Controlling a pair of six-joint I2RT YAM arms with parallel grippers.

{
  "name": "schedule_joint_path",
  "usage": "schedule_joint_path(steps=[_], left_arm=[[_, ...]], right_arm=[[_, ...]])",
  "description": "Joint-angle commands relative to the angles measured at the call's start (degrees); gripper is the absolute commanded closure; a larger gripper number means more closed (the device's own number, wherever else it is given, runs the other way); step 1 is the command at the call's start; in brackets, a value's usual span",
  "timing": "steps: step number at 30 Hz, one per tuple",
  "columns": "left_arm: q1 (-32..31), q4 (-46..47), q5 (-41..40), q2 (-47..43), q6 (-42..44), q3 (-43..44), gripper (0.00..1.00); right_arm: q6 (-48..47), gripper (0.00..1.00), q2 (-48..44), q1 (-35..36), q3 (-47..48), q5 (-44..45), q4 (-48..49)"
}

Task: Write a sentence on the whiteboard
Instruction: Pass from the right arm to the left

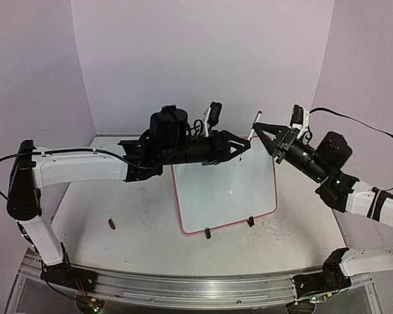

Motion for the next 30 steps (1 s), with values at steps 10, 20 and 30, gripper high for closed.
schedule_joint_path(steps=[10, 20, 30], left_arm=[[0.02, 4.27, 2.40, -0.40, 0.11, 0.77, 0.80], [1.42, 4.21, 3.08, -4.16, 2.20, -5.63, 1.00], [3.97, 2.54, 12.34, -10.02, 10.56, -13.72, 1.00]], right_arm=[[0.38, 1.00, 0.00, 0.53, -0.11, -0.91, 3.56], [-2.69, 0.91, -1.10, 0.51, 1.49, -1.46, -1.32], [-21.47, 0.09, -3.13, 0.51, 11.08, -3.19, -28.09]])
